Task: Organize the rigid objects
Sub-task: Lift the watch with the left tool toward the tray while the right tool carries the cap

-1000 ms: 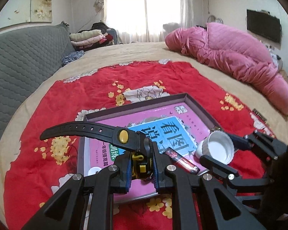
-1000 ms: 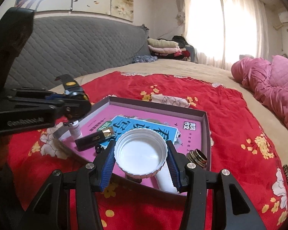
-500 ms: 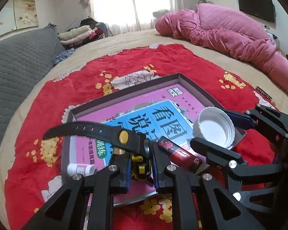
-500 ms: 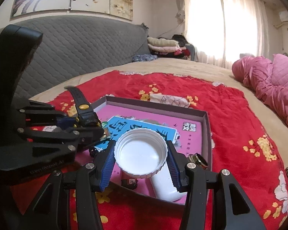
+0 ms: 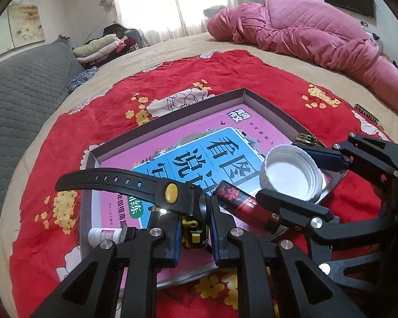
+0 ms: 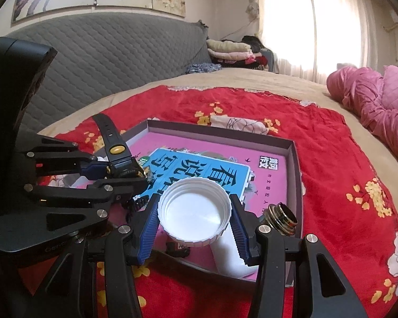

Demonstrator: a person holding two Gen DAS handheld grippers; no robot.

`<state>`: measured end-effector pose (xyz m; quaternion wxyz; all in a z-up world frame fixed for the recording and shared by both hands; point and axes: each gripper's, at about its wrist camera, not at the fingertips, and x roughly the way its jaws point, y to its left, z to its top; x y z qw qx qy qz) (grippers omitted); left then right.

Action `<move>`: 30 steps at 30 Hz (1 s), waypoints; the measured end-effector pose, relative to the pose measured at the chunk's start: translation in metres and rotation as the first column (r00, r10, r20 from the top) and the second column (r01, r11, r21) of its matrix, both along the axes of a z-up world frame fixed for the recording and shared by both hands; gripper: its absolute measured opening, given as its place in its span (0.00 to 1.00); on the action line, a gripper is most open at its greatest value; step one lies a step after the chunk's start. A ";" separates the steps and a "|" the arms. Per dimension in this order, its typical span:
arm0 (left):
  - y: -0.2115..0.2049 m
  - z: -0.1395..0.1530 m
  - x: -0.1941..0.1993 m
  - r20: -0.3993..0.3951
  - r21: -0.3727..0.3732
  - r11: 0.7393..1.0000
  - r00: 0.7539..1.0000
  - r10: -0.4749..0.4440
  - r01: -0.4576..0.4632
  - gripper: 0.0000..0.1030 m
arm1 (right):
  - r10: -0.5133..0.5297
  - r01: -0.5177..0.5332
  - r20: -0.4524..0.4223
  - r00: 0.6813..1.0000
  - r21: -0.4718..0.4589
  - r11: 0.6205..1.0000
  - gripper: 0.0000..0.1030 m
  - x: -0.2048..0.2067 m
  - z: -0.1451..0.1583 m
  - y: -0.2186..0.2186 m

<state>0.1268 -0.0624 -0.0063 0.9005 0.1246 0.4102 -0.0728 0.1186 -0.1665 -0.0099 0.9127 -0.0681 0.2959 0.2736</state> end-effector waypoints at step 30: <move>-0.015 -0.011 0.026 -0.211 0.066 0.990 0.971 -0.109 0.125 0.20 | 0.073 -0.079 -0.050 0.996 -0.128 0.989 0.50 -0.001 -0.013 0.015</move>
